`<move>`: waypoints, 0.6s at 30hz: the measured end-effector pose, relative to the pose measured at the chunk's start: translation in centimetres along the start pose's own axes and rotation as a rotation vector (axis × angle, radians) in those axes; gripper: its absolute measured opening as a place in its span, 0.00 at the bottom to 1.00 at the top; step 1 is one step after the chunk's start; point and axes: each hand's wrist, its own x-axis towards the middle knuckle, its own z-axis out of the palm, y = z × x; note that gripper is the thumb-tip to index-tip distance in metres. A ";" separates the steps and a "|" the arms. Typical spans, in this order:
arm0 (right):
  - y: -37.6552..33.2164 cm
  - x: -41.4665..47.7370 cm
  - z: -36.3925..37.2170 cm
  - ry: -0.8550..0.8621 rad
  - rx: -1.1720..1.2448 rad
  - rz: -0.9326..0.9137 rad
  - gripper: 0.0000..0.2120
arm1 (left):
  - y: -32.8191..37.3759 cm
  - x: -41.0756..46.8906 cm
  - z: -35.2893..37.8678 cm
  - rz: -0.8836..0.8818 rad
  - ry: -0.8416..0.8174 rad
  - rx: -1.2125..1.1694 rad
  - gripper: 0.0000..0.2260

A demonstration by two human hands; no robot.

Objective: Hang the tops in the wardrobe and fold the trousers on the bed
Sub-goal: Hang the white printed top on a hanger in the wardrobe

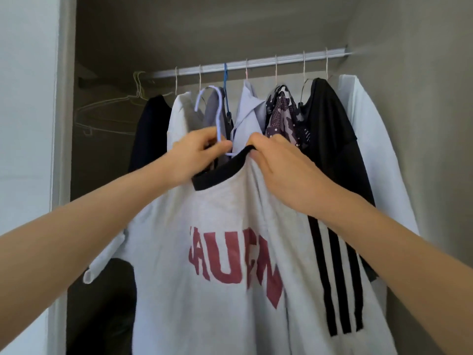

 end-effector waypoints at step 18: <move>5.5 0.0 -1.6 -0.157 0.244 0.433 0.15 | -1.8 -0.8 -0.2 -0.062 0.186 0.012 0.11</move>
